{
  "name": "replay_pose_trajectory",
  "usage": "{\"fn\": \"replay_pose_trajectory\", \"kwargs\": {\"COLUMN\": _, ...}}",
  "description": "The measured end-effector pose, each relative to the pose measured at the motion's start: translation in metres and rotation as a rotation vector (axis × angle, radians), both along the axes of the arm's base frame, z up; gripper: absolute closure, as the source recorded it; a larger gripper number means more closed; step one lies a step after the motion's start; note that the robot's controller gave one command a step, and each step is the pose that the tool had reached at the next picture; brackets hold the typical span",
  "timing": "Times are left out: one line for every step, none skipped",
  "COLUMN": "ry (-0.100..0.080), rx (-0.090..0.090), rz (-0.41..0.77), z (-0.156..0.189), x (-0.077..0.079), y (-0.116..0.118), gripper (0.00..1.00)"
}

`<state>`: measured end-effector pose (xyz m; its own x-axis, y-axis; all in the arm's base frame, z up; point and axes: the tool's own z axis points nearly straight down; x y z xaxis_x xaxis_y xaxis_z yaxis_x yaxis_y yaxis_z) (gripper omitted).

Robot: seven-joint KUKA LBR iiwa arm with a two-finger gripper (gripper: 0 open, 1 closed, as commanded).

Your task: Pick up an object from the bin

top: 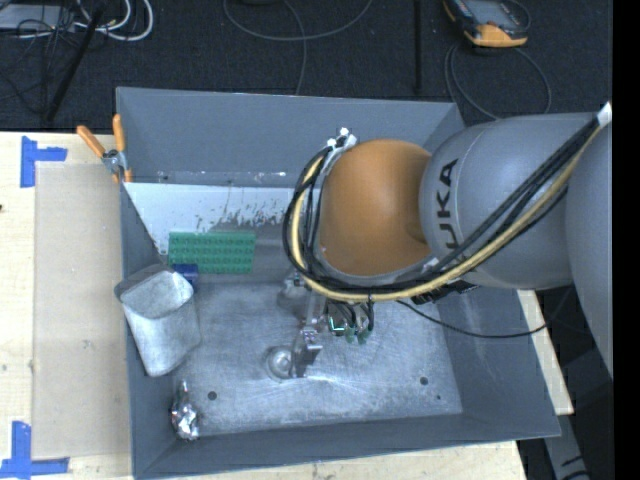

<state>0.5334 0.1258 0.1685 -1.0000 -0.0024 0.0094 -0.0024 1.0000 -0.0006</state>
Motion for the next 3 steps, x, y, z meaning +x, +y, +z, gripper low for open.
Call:
{"fn": "replay_pose_trajectory", "kwargs": {"ry": -0.011, "rx": 0.003, "rz": -0.014, "z": -0.0987, "x": 0.0032, "y": -0.0227, "gripper": 0.0}}
{"fn": "replay_pose_trajectory", "kwargs": {"ry": -0.01, "rx": 0.003, "rz": -0.018, "z": -0.0972, "x": 0.004, "y": -0.0221, "gripper": 0.0}}
{"fn": "replay_pose_trajectory", "kwargs": {"ry": -0.009, "rx": 0.002, "rz": -0.023, "z": -0.0968, "x": 0.0042, "y": -0.0219, "gripper": 0.0}}
